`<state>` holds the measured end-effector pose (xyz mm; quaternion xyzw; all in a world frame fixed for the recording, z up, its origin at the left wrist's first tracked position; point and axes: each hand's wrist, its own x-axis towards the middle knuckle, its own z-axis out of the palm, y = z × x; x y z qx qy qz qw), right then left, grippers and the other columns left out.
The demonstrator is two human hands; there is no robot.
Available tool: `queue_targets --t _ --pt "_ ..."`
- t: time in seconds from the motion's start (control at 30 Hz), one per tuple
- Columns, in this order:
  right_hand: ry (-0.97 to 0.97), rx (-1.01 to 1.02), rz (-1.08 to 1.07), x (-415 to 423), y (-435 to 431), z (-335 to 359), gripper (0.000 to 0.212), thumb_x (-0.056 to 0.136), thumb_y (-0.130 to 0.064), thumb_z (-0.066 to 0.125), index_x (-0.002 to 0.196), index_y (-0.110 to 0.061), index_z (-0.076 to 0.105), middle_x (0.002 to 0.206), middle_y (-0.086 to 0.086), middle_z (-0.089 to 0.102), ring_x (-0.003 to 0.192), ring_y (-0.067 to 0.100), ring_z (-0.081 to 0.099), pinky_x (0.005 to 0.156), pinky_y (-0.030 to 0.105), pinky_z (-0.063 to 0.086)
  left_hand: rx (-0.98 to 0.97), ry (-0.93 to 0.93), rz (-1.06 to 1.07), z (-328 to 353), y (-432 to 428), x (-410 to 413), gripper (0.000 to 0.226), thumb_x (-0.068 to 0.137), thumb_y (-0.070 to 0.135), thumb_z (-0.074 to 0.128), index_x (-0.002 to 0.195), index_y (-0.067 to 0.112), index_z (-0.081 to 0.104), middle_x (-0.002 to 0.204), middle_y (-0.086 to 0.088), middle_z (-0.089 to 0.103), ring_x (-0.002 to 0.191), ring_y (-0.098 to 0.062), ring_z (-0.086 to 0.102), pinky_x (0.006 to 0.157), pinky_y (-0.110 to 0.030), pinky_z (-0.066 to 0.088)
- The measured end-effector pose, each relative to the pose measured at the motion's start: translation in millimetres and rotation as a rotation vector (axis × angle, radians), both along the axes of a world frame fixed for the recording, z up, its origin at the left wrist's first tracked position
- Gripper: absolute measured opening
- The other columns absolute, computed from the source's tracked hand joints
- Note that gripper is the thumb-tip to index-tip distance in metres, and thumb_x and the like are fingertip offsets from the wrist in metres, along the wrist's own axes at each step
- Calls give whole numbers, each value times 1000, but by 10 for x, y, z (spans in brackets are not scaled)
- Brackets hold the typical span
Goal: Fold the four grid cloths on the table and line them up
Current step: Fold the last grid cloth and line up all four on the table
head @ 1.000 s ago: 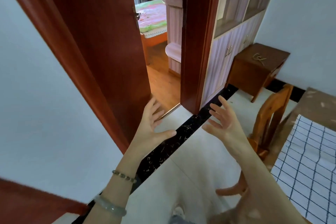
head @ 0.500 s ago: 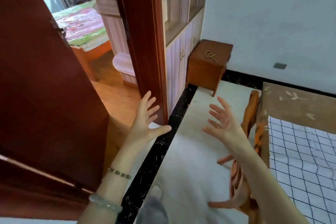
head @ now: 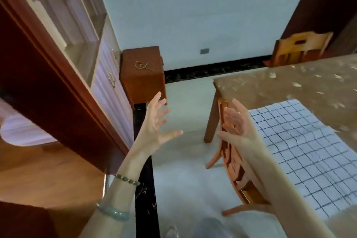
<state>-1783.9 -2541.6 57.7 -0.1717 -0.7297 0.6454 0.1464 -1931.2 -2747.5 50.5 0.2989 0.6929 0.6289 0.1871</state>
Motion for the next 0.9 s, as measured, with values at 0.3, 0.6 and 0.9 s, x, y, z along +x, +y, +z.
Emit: queue_targets --t 0.3,0.6,0.9 --pt "-16 -45 -372 -20 432 -16 92 72 3 76 142 -37 31 135 -11 49 121 -3 48 104 28 42 -1 -4 -340 -98 1096 -615 113 49 58 87 138 52 18 147 10 32 130 -2 43 107 -29 39" --pt "2 -122 -625 -29 1250 -143 93 71 3 77 139 -42 33 135 -11 49 125 5 47 108 35 39 -64 -20 -593 -217 2421 -848 120 47 50 90 144 44 18 148 11 34 129 -3 44 107 -30 40" --pt "-14 -148 -793 121 2007 -223 91 71 3 76 140 -38 34 136 -6 49 123 6 50 99 26 45 -133 -76 -777 -368 3512 -898 112 56 36 88 144 48 19 146 17 35 128 1 45 110 -37 39"
